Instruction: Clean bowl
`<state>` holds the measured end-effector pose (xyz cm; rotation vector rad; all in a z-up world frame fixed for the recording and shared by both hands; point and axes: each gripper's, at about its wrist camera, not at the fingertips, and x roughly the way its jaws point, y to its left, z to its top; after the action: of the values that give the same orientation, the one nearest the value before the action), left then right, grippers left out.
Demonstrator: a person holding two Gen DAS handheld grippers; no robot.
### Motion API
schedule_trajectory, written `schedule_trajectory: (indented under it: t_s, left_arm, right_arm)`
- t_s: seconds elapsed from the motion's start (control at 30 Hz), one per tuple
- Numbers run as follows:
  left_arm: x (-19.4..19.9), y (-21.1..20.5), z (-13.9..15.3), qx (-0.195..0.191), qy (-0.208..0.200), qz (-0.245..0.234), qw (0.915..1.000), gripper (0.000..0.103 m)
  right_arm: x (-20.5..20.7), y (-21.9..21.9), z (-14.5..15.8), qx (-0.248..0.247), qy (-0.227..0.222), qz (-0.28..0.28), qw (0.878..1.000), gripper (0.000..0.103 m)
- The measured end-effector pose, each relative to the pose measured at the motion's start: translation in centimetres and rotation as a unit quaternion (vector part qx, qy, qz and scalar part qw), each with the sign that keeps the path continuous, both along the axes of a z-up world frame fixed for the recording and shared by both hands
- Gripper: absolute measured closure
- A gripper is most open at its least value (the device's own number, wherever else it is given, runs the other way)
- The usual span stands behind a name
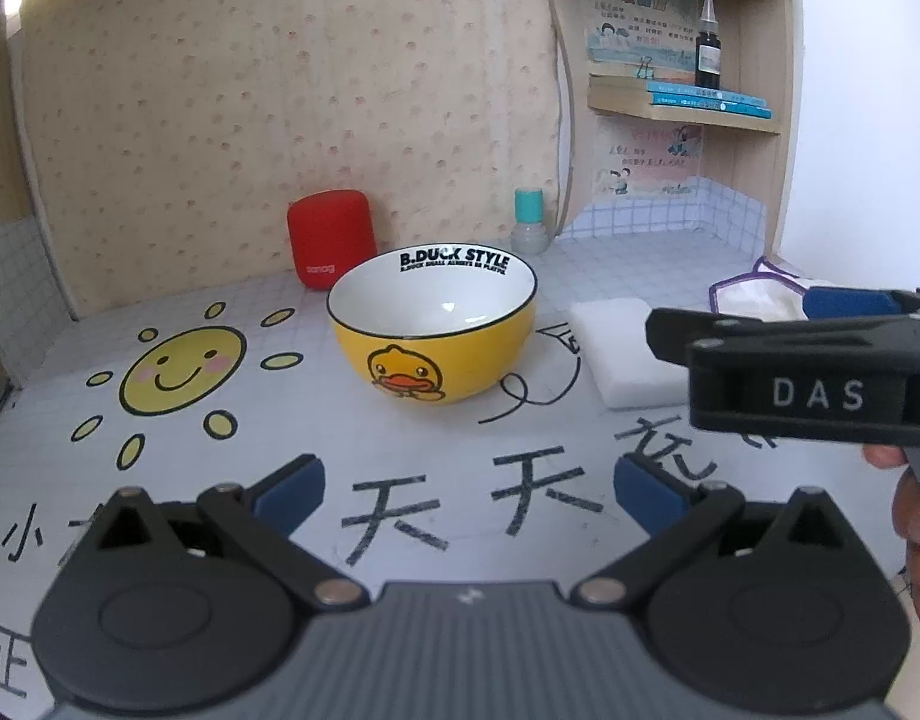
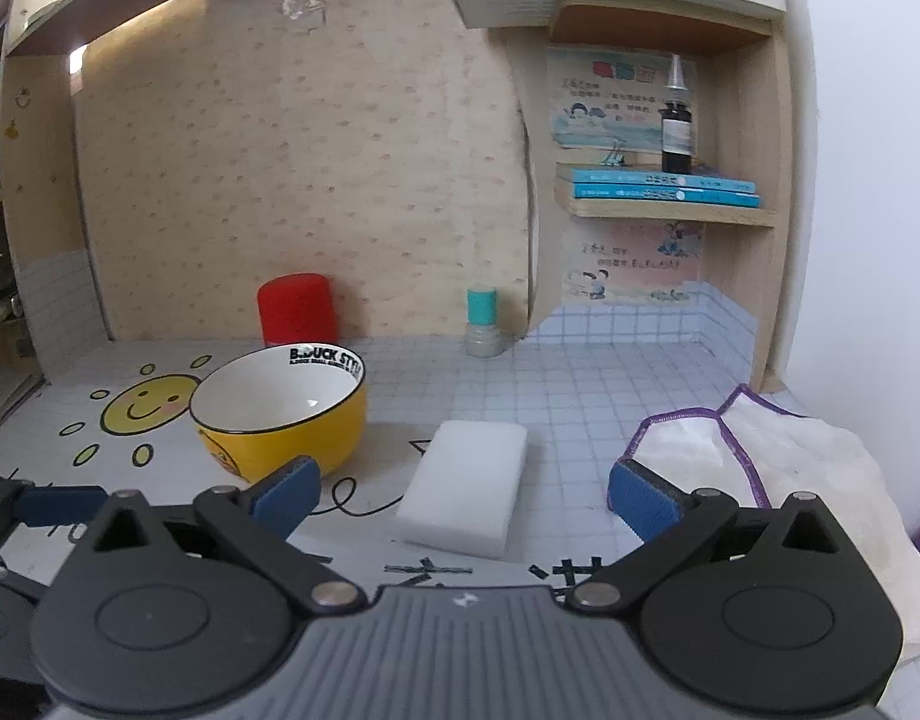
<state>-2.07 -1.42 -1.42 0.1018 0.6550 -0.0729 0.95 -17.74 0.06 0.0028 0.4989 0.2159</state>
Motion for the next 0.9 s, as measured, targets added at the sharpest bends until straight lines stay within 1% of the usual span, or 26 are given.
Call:
schedule_trajectory:
  t_s: [0.33,0.47,0.7,0.9]
  left_arm:
    - [-0.1,0.2,-0.1,0.002,0.008,0.005,1.0000,0.000]
    - [-0.2,0.3,-0.1,0.003,0.010,0.005,0.9999,0.000]
    - [-0.4,0.3,-0.1,0.006,0.013,0.007,0.9999,0.000]
    - [-0.8,-0.4,-0.2,0.008,0.016,-0.004,0.9998,0.000]
  right_arm:
    - [-0.2,1.5,0.2,-0.026,0.002,0.005,1.000,0.000]
    - [-0.4,1.7,0.3,-0.028,0.000,0.009,1.000,0.000]
    - [-0.2,1.3,0.1,-0.032,0.006,-0.010,0.999,0.000]
    - [-0.4,1.6,0.4,-0.036,0.003,-0.005,0.999,0.000]
